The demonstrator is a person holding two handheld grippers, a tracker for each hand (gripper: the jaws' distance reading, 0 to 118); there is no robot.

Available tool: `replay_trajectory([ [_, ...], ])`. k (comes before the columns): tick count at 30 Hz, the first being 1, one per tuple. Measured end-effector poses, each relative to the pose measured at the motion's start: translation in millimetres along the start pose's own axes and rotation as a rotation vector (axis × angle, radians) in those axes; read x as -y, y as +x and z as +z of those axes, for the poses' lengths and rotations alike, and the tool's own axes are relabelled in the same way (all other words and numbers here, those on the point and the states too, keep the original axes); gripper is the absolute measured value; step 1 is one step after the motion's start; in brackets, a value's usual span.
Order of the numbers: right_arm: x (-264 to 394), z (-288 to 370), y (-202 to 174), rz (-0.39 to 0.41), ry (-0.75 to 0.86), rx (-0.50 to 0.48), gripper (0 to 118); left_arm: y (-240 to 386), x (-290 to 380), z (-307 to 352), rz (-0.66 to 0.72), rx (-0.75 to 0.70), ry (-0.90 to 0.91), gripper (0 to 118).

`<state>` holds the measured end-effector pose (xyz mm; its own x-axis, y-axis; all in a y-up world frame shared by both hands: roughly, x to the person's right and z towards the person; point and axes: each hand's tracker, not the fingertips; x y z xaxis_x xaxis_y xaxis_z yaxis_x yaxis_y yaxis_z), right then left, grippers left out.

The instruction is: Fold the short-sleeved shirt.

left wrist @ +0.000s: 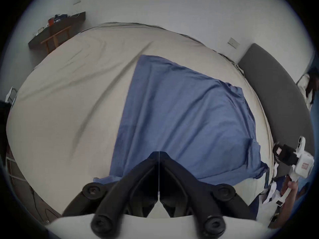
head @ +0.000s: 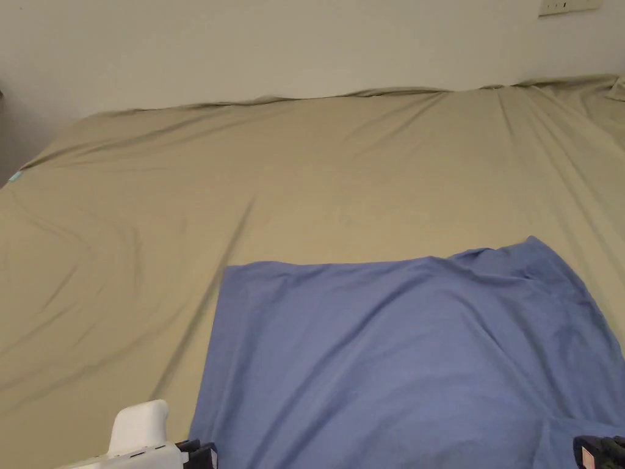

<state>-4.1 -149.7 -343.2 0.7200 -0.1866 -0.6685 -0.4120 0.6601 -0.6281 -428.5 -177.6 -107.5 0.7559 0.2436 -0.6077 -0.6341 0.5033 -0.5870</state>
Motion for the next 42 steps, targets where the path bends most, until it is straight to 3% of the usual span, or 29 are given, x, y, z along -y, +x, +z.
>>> replay_trajectory([
  [2, 4.3, -2.8, 4.0, -0.008, -0.018, 0.011, 2, -9.0, 5.1, -4.6, 0.009, 0.001, -0.014, 3],
  [3, 6.3, -3.5, 5.7, -0.014, -0.027, 0.010, 2, -12.1, 10.4, -6.8, -0.010, -0.057, -0.024, 41],
  [4, 7.1, -3.4, 6.4, -0.020, -0.032, 0.008, 2, -13.7, 14.9, -8.2, -0.017, -0.108, -0.024, 99],
  [5, 9.1, -2.9, 7.7, -0.035, -0.036, 0.007, 2, -20.9, 20.0, -15.5, -0.029, -0.171, -0.057, 118],
  [12, 19.5, -2.0, 16.3, -0.058, -0.067, 0.013, 3, -20.4, 45.6, -48.9, -0.090, -0.169, -0.144, 118],
  [15, 27.6, 1.3, 26.5, -0.063, -0.093, 0.058, 3, -15.9, 49.6, -63.4, -0.098, -0.211, -0.238, 87],
  [17, 32.6, 7.5, 35.5, -0.070, -0.095, 0.087, 2, -12.8, 52.9, -54.6, -0.080, -0.166, -0.175, 83],
  [18, 35.0, 12.1, 42.6, -0.070, -0.097, 0.110, 3, -9.0, 52.6, -47.9, -0.085, -0.142, -0.142, 65],
  [19, 36.5, 15.8, 49.1, -0.076, -0.093, 0.133, 3, -7.5, 49.9, -46.7, -0.083, -0.083, -0.160, 34],
  [20, 38.7, 20.2, 57.7, -0.083, -0.085, 0.151, 2, -8.2, 47.7, -46.0, -0.032, 0.015, -0.182, 15],
  [21, 39.7, 24.2, 66.7, -0.100, -0.087, 0.159, 5, -14.3, 47.4, -43.6, 0.037, 0.048, -0.189, 15],
  [22, 40.2, 26.1, 73.1, -0.107, -0.094, 0.178, 32, -17.2, 46.2, -43.4, 0.067, 0.064, -0.193, 15],
  [23, 42.7, 24.0, 81.1, -0.122, -0.118, 0.164, 100, -21.4, 44.8, -43.2, 0.083, 0.071, -0.190, 15],
  [24, 50.1, 19.2, 92.8, -0.166, -0.177, 0.125, 118, -23.4, 44.1, -41.9, 0.064, 0.051, -0.188, 15],
  [25, 51.9, 23.3, 97.3, -0.166, -0.079, 0.101, 118, -24.3, 44.4, -39.8, 0.047, 0.030, -0.180, 15],
  [27, 66.0, 14.7, 105.9, -0.239, -0.186, 0.099, 118, -25.7, 43.3, -33.9, 0.030, 0.028, -0.172, 15],
  [31, 92.0, -12.2, 112.4, -0.276, -0.237, 0.107, 115, -21.1, 41.9, -22.7, 0.072, 0.080, -0.157, 15],
  [34, 98.2, -29.4, 105.1, -0.310, -0.241, 0.064, 77, -22.0, 41.7, -23.2, 0.062, 0.066, -0.158, 15],
  [36, 96.3, -29.8, 100.4, -0.295, -0.267, 0.157, 53, -27.1, 41.5, -23.0, 0.080, 0.079, -0.166, 15],
  [37, 95.1, -22.8, 101.4, -0.306, -0.240, 0.120, 27, -29.1, 41.8, -21.9, 0.094, 0.090, -0.165, 15],
  [38, 92.7, -14.7, 106.1, -0.353, -0.181, 0.022, 8, -31.1, 42.0, -18.5, 0.101, 0.105, -0.159, 15],
  [39, 90.8, -5.8, 107.0, -0.385, -0.145, -0.008, 7, -32.1, 42.0, -14.7, 0.101, 0.116, -0.157, 15],
  [40, 89.3, 2.8, 102.2, -0.374, -0.139, 0.044, 7, -32.6, 41.9, -11.1, 0.102, 0.120, -0.155, 15],
  [42, 84.9, 14.9, 95.1, -0.308, -0.161, 0.034, 7, -29.4, 41.8, -0.4, 0.100, 0.151, -0.159, 15],
])
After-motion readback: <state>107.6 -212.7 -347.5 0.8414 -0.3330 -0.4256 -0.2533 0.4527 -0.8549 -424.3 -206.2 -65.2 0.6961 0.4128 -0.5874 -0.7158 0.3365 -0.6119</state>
